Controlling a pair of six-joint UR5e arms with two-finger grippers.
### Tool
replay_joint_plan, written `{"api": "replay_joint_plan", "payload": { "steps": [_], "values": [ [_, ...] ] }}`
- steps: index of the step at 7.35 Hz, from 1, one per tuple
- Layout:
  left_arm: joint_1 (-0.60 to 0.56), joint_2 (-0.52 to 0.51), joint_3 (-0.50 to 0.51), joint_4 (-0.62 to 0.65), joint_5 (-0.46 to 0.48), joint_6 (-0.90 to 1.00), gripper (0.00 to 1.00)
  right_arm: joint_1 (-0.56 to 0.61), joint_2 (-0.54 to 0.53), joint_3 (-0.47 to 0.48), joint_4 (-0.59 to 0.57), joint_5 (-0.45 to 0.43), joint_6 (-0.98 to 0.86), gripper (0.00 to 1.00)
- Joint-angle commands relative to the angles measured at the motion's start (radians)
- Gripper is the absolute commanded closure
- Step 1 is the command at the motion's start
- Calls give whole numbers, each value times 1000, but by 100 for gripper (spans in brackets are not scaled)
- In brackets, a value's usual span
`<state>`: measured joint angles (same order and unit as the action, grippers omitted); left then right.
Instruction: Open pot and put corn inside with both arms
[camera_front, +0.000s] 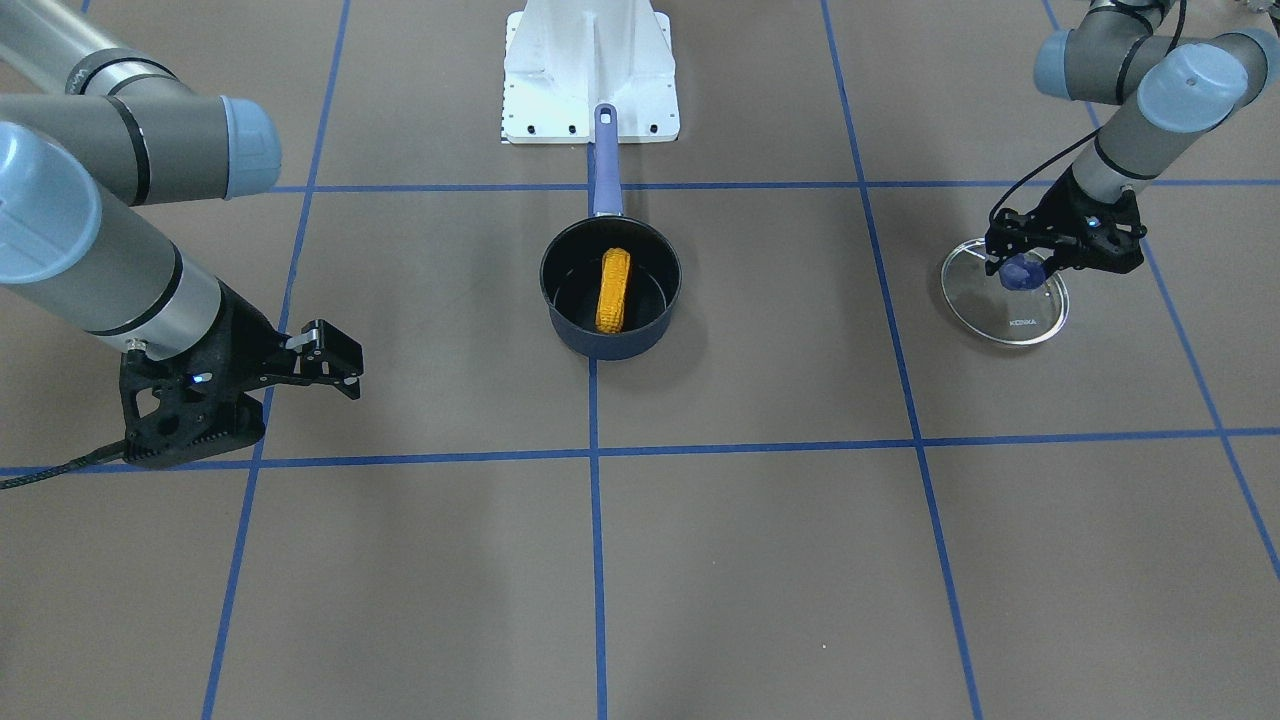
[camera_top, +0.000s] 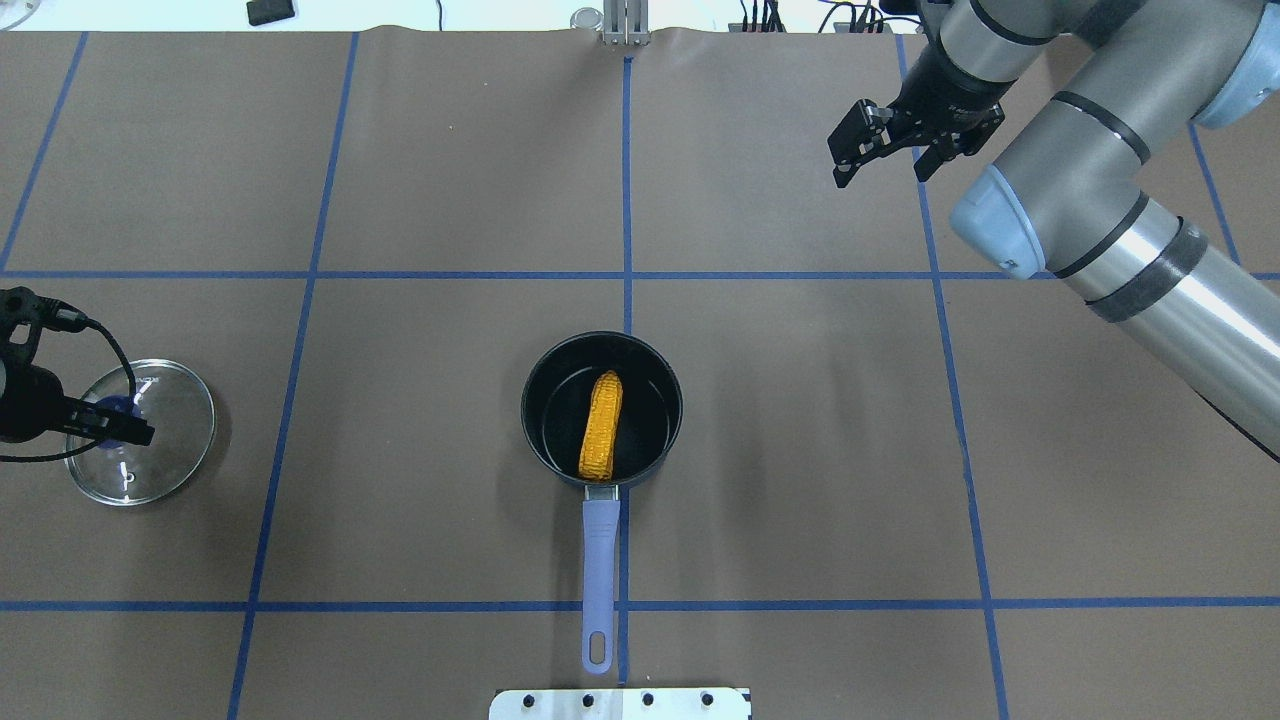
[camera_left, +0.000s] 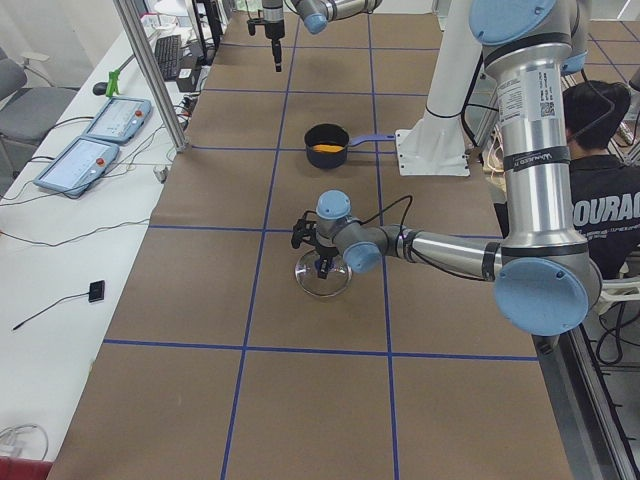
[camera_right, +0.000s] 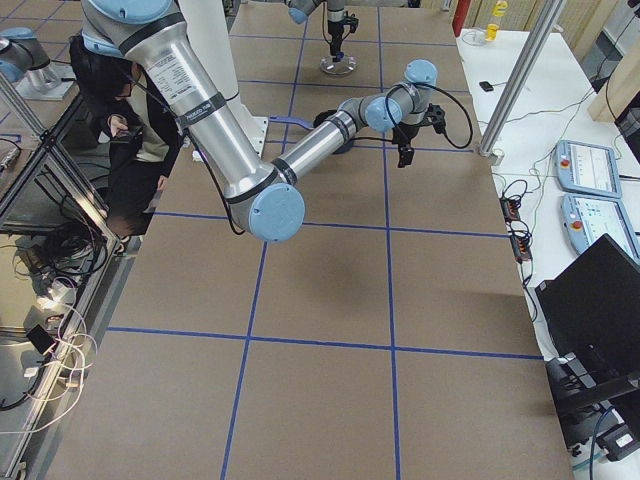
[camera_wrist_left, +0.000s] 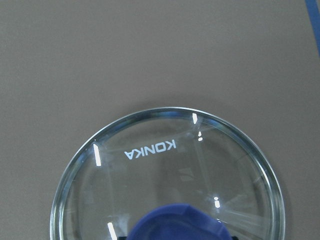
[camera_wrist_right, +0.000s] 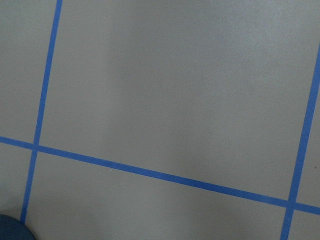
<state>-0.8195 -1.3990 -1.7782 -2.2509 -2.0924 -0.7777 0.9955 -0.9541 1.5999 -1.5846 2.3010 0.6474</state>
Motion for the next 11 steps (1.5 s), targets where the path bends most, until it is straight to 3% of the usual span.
{"api": "replay_joint_plan", "payload": {
  "steps": [1, 2, 5, 7, 9, 11],
  "values": [
    [0, -6, 11, -1, 0, 0, 46, 0, -2, 0, 2, -2, 0, 0],
    [0, -9, 11, -1, 0, 0, 39, 0, -2, 0, 2, -2, 0, 0],
    [-21, -11, 0, 4, -12, 0, 4, 11, -11, -2, 2, -2, -3, 0],
    [-222, -9, 8, 46, -169, 171, 3, 64, -53, 9, 9, 0, -60, 0],
    [-457, 0, 11, 207, -296, 492, 3, 150, -107, 5, 8, 27, -161, 0],
    [-642, 5, 10, 420, -314, 827, 3, 225, -179, 0, 8, 86, -303, 0]
  ]
}}
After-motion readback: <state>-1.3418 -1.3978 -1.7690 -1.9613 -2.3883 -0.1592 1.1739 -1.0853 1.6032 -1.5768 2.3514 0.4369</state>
